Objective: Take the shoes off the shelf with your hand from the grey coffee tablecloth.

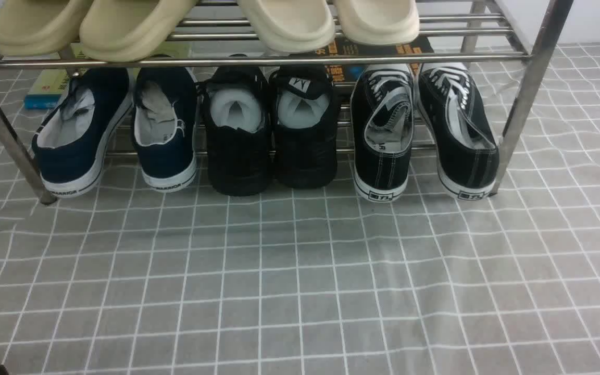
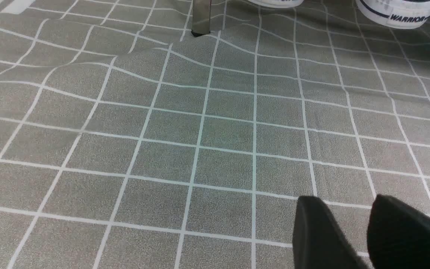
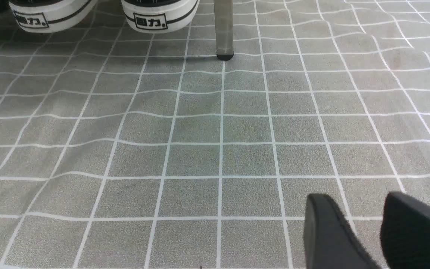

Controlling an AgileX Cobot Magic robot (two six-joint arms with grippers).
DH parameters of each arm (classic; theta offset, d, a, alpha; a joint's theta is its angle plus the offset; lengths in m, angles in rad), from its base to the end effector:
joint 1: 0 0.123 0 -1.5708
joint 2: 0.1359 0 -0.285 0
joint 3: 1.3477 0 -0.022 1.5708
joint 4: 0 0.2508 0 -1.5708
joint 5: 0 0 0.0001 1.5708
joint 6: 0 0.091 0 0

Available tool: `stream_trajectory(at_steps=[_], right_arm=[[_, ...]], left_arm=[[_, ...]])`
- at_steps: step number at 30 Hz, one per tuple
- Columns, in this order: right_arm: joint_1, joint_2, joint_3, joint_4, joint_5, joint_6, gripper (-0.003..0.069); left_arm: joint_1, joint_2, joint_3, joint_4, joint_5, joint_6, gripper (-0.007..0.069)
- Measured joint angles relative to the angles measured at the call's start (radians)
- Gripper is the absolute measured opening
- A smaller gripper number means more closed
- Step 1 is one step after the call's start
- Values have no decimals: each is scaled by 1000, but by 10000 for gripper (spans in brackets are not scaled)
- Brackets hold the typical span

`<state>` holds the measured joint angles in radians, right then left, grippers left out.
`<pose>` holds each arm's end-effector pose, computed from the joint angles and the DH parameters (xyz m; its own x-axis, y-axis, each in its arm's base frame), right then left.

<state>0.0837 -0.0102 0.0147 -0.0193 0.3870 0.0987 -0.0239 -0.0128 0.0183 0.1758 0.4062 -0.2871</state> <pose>0.0520 0.0037 0.1740 -0.3037 0.0555 -0.9511 -0.0523 0.9958 0.0749 0.0516 0.0051 0.1718 -0.3057 -0.1174 -0.9448 -0.0806 0.9920 -0.0972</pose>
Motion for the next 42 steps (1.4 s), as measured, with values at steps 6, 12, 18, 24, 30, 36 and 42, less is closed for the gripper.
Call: stream_trajectory(at_steps=[6,12,18,24,30,36,42], right_arm=[[0,0,0,0,0,0,239],[0,0,0,0,0,0,239],[0,0,0,0,0,0,239],[0,0,0,0,0,0,239],[0,0,0,0,0,0,239],[0,0,1,41,-19,59,239],[0,0,9,354,-66,321,239]], left_arm=[[0,0,0,0,0,0,240],[0,0,0,0,0,0,240],[0,0,0,0,0,0,240],[0,0,0,0,0,0,239],[0,0,0,0,0,0,240],[0,0,0,0,0,0,240],[0,0,0,0,0,0,240]])
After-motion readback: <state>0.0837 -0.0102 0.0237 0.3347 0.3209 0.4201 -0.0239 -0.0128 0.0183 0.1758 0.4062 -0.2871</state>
